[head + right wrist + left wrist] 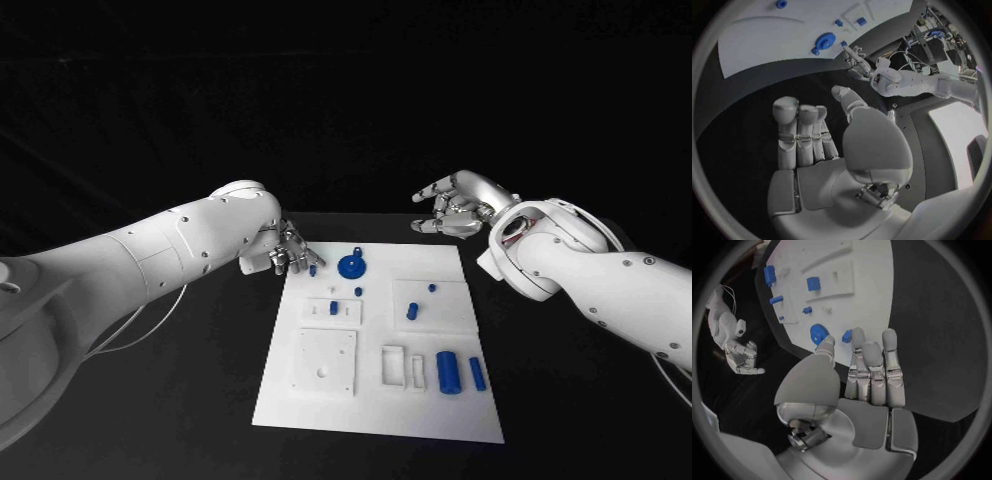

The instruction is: Assemble the parts on the task board

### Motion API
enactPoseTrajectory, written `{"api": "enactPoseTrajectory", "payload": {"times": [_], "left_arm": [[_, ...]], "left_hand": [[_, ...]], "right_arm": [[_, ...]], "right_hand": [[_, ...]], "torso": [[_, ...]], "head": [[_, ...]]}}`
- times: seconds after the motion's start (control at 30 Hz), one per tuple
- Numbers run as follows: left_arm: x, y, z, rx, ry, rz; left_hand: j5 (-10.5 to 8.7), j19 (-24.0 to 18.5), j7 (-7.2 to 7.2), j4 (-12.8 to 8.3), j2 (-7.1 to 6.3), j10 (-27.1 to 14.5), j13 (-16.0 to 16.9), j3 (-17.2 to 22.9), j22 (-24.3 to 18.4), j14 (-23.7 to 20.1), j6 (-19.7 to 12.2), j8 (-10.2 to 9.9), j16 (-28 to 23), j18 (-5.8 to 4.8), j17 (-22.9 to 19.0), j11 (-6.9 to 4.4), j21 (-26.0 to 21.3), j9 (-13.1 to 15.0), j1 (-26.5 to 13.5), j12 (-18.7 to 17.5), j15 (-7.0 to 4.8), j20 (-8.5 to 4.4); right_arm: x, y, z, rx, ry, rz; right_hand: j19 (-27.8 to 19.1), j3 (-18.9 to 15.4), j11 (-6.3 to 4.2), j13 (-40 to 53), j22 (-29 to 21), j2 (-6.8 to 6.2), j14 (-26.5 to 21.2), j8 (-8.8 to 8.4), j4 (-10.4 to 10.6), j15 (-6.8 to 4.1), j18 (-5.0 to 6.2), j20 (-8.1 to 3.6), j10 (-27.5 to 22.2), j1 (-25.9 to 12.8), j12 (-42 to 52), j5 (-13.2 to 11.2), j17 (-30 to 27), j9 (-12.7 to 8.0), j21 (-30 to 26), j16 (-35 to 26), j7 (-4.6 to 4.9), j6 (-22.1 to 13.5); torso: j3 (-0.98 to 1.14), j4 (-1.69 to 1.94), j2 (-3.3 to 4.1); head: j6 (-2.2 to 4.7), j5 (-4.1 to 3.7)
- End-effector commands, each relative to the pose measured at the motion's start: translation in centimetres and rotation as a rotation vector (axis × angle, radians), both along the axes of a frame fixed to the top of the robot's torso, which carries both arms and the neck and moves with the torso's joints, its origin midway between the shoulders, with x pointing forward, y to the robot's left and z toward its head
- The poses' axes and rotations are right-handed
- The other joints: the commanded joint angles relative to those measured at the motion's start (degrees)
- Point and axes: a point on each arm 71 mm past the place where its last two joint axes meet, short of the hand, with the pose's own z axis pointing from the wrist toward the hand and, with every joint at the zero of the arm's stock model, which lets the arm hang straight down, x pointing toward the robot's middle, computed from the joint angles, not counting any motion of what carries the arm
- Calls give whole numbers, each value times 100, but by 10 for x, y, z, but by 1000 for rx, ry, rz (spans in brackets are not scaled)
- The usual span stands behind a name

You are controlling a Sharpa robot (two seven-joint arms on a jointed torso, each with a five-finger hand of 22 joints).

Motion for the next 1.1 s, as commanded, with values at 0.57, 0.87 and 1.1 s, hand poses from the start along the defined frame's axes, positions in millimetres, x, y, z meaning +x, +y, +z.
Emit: {"api": "enactPoseTrajectory", "payload": {"times": [0.57, 0.87, 1.1], "left_arm": [[1, -1, -8, -38, 15, -13], [2, -4, -7, -83, -8, -17], [1, -5, -7, -103, -12, -22]], "left_hand": [[48, -33, 13, -332, 573, -48, -11, -76, 103, -75, -185, 205, 33, -88, -82, 34, -58, -609, 350, 2, 19, 8], [71, -56, 18, -547, 798, -143, -74, 35, 106, -119, -303, 245, 74, -88, -54, 52, -70, -624, 767, -69, 35, 20], [58, -62, -25, -748, 908, -93, -149, 278, 112, -124, -295, 407, 101, -88, -19, 37, -53, -494, 985, -111, 22, 10]], "right_arm": [[-1, 1, 1, -10, -5, 6], [0, 1, 0, -10, -4, 5], [1, 1, 0, -10, -3, 5]], "right_hand": [[135, 41, -30, 1, 462, -3, 17, -10, -24, -19, 66, -24, 8, -45, -21, 39, -6, 9, -1, -33, 6, 25], [135, 41, -30, 1, 462, -3, 17, -10, -24, -19, 66, -24, 8, -45, -21, 39, -6, 9, -1, -33, 6, 25], [135, 41, -30, 1, 462, -3, 17, -10, -24, -19, 66, -24, 8, -45, -21, 39, -6, 9, -1, -33, 6, 25]], "torso": [[-3, 4, 7], [-6, 10, 1], [-8, 5, 8]], "head": [[-38, -41], [-58, -29], [-58, -27]]}}
